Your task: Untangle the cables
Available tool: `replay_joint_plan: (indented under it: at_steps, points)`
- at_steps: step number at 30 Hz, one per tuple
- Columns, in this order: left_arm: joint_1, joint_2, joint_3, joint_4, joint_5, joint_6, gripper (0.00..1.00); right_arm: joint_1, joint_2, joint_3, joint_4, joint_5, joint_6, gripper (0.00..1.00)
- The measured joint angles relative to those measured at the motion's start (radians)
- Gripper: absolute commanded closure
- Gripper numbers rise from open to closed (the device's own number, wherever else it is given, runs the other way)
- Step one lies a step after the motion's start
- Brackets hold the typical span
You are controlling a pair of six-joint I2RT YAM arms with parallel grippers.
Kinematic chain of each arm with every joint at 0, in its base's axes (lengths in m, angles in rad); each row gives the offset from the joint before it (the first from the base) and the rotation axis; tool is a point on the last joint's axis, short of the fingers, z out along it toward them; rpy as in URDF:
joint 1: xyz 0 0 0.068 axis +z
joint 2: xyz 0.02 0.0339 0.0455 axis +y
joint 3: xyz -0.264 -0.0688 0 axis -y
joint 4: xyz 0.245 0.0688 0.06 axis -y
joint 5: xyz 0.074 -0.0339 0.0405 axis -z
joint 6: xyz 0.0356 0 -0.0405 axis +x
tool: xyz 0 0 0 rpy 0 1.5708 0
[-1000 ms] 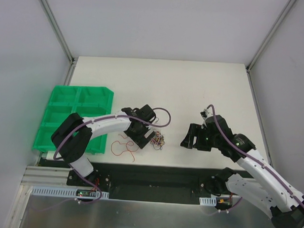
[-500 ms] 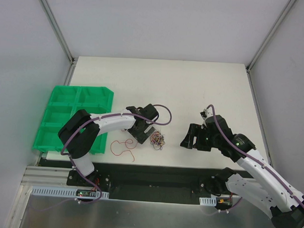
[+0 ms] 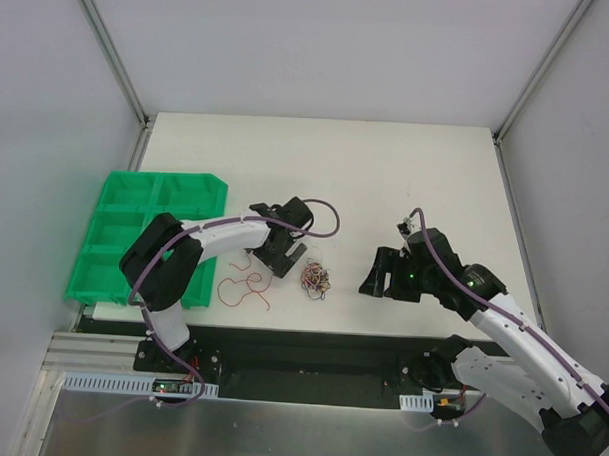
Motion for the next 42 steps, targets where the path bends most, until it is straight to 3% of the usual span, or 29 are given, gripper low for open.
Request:
replay_joint_plan:
  at_steps: [4, 5, 9, 15, 19, 26, 35, 42]
  points:
    - [0.063, 0.016, 0.013, 0.004, 0.109, 0.005, 0.53, 0.0, 0.0, 0.0, 0.0, 0.0, 0.0, 0.26]
    - [0.075, 0.018, 0.013, 0.006, 0.13, 0.003, 0.58, 0.0, 0.0, 0.0, 0.0, 0.0, 0.0, 0.26]
    - [0.107, 0.018, 0.013, 0.004, 0.204, -0.006, 0.98, -0.001, 0.002, 0.0, 0.0, 0.0, 0.0, 0.26]
    - [0.117, -0.019, 0.012, 0.003, 0.287, -0.005, 1.0, -0.002, 0.028, 0.001, 0.007, -0.001, -0.001, 0.26]
    - [0.121, -0.121, 0.021, -0.013, 0.305, -0.007, 1.0, -0.002, 0.034, 0.001, 0.007, -0.001, 0.0, 0.27]
    - [0.215, -0.317, 0.194, -0.103, 0.314, -0.056, 1.0, -0.002, 0.026, 0.001, 0.006, -0.001, 0.001, 0.27]
    - [0.294, -0.515, 0.562, -0.192, 0.146, -0.067, 1.0, -0.002, 0.019, 0.003, 0.006, -0.007, 0.004, 0.27]
    - [0.379, -0.547, 0.608, -0.213, 0.03, -0.038, 1.0, -0.002, 0.016, 0.016, 0.006, -0.008, 0.005, 0.27]
